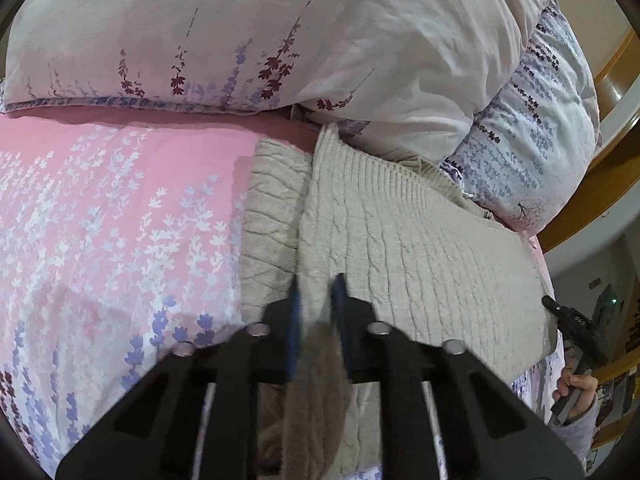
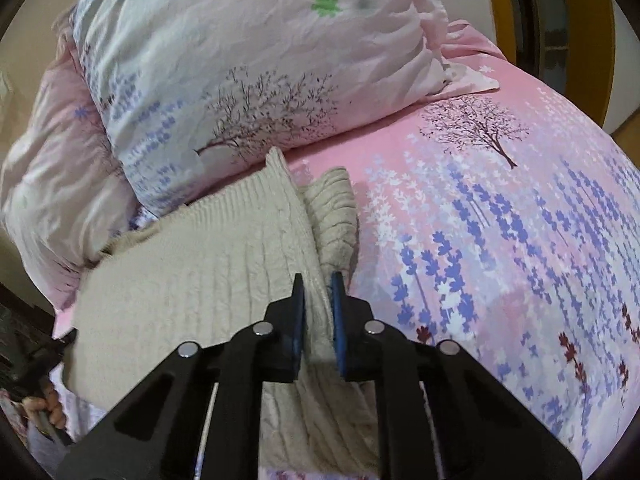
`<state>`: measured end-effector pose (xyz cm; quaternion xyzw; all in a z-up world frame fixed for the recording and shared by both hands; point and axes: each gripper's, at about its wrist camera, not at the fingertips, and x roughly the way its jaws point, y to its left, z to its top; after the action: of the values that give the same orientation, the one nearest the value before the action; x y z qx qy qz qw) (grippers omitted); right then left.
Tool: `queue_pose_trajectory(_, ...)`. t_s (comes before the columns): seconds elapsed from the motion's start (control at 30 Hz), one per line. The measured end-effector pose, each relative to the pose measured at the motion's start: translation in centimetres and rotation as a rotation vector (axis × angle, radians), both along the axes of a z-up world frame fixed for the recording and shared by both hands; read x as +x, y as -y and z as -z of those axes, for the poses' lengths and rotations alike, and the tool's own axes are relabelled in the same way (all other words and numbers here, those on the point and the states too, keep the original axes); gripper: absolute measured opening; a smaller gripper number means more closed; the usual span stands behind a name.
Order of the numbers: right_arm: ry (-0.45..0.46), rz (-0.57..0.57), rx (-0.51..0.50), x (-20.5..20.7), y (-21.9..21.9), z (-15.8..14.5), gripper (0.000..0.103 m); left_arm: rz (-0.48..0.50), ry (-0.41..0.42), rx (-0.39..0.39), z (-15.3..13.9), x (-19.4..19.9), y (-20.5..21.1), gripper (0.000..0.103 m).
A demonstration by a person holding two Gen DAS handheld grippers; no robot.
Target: Fold small clothes
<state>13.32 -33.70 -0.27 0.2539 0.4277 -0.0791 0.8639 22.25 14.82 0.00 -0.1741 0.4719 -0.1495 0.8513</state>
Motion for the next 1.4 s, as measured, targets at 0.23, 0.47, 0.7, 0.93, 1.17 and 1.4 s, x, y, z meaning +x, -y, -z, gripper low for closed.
queue_pose_trajectory(0.23, -0.047, 0.020, 0.001, -1.9, 0.0, 0.7, 0.025, -0.001, -0.006, -0.013, 0.2, 0.4, -0.6, 0.009)
queue_pose_trajectory(0.47, 0.034, 0.022, -0.042, -5.6, 0.0, -1.0, 0.044, 0.002, -0.001, -0.043, -0.2, -0.9, -1.4, 0.012)
queue_pose_trajectory(0.7, 0.090, -0.159, -0.214, -6.6, -4.8, -1.8, 0.041, -0.004, -0.005, -0.035, 0.3, -1.1, -1.1, 0.018)
queue_pose_trajectory(0.93, -0.074, -0.201, -0.307, -4.7, -6.7, 0.5, 0.054, -0.006, -0.003, -0.063, -0.3, -1.1, -1.4, 0.035)
queue_pose_trajectory(1.17, 0.039, -0.194, -0.193, -2.0, -8.3, -2.5, 0.080, -0.050, 0.016, -0.036, -1.4, -1.2, -3.2, 0.074)
queue_pose_trajectory(1.4, 0.015, -0.274, -0.273, 3.7, -14.5, -1.6, 0.081, -0.037, -0.049, -0.092, 0.3, -0.5, -2.8, 0.074)
